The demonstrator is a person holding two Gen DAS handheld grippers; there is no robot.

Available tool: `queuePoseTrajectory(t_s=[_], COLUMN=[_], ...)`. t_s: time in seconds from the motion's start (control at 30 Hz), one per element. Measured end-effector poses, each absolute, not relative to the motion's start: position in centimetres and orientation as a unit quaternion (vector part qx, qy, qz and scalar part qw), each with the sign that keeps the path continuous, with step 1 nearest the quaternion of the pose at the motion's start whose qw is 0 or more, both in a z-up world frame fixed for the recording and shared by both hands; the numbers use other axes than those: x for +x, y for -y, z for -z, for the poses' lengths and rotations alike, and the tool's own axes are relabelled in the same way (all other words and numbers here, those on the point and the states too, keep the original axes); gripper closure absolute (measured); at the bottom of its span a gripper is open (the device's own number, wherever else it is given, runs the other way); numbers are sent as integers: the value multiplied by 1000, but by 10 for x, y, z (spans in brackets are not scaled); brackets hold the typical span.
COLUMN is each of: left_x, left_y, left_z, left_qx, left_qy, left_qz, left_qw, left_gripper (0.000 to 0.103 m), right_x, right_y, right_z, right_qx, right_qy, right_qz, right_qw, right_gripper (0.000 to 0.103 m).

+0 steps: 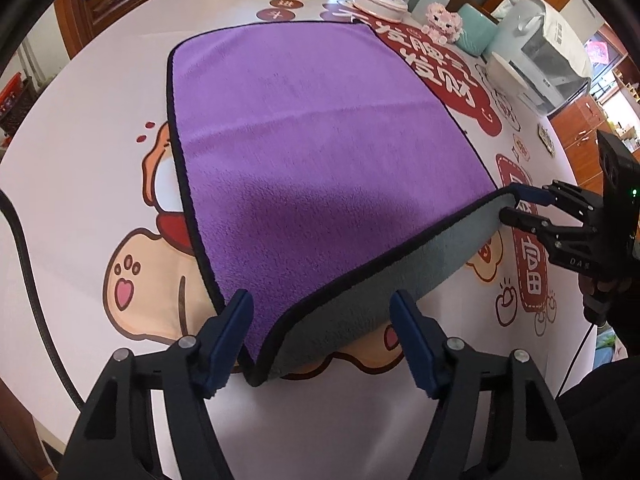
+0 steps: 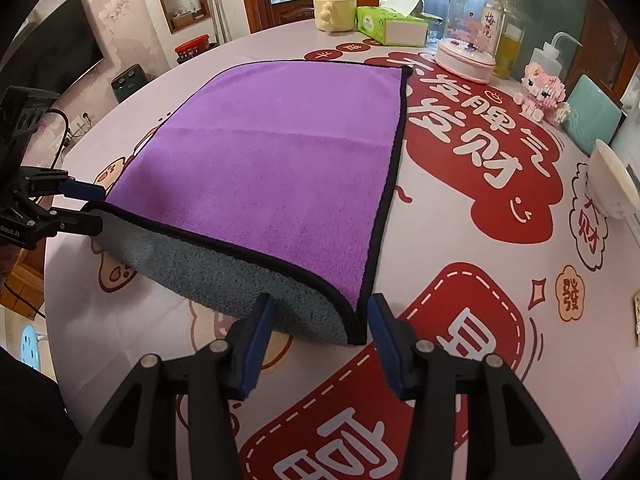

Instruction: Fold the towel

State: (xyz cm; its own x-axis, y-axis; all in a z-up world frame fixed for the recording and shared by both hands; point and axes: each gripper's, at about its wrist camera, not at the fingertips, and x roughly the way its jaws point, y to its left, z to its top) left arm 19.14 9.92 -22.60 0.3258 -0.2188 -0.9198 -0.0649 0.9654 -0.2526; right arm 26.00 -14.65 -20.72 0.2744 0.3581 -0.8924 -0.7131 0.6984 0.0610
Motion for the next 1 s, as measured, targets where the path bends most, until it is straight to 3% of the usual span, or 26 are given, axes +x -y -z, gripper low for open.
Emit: queuePoseTrajectory(t_s=[0.17, 0.4, 0.67, 0.83, 1.0], left_x=[190, 188, 180, 178, 177], left_y=[-99, -100, -99, -98, -98], left_z=[232, 231, 231, 230, 229], left_qx=[-127, -129, -135, -138, -140], left_qy=[-588, -586, -581, -576, -571], left_qz=[45, 46, 40, 37, 37], left_qw=[798, 799, 801, 805, 808], left_gripper=[51, 57, 89, 94, 96], right_x=[260, 260, 260, 260, 259], right_y=[147, 149, 151, 150, 150], right_z=[209, 209, 208, 208, 208], right_qx=[-179, -180, -180, -181, -182], right_qy=[-496, -496, -496, -495, -494], right_qz=[-348, -344, -339, -338, -334], right_qw=[775, 777, 779, 779, 782], right_gripper=[65, 76, 90, 97, 98])
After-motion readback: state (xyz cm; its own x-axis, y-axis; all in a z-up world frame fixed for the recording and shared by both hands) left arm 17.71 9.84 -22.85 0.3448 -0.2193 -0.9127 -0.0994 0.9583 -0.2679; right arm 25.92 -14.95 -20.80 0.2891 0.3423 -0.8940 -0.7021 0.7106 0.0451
